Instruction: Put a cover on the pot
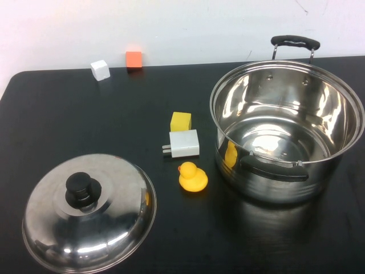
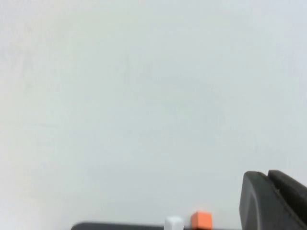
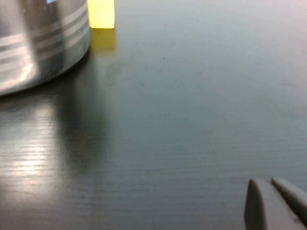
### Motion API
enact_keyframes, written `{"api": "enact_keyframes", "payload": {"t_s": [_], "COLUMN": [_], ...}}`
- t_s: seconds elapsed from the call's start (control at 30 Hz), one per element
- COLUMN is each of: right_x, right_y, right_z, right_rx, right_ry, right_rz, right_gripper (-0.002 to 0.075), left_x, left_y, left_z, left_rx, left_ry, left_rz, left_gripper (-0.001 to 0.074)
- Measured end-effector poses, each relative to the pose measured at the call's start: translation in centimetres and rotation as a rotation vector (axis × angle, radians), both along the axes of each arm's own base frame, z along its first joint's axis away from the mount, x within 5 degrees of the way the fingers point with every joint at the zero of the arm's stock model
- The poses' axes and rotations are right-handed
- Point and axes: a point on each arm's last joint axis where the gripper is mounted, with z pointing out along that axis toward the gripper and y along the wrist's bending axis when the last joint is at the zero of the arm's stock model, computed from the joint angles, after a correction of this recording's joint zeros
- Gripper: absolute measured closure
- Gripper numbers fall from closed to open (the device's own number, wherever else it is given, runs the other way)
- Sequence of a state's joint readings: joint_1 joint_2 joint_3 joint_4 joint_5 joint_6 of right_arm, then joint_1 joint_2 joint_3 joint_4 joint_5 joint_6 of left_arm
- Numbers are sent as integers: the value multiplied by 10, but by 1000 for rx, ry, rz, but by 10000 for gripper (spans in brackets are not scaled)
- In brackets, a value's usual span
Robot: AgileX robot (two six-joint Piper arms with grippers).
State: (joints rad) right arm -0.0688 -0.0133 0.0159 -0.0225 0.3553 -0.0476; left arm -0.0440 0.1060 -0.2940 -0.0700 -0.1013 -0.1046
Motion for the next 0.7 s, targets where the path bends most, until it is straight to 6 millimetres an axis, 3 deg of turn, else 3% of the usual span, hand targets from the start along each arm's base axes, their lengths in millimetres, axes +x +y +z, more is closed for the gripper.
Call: {"api": "enact_keyframes", "payload": {"t_s": [0.1,0.23,0.33,0.47,0.6,0.7], "right_x": [0,0,0,0,0,0], "right_y": [0,0,0,0,0,0], "right_z": [0,0,0,0,0,0], "right_rx": [0,0,0,0,0,0], "right_ry": [0,0,0,0,0,0], "right_rz": [0,0,0,0,0,0], "right_gripper": [728,728,728,728,728,728], "left_x": [18,56,84,118,142,153], "left_y": [-1,-3,-4,-6,-9,-12], "left_z": [17,24,17,-7,-29,-39], "left_rx": [4,-102,-192,-115,-23,19], "left_ry": [81,229,319,474,591,623], "left_rz": [-2,-28,-40,-26,-30,-53], "left_gripper": [736,736,736,727,602,438]}}
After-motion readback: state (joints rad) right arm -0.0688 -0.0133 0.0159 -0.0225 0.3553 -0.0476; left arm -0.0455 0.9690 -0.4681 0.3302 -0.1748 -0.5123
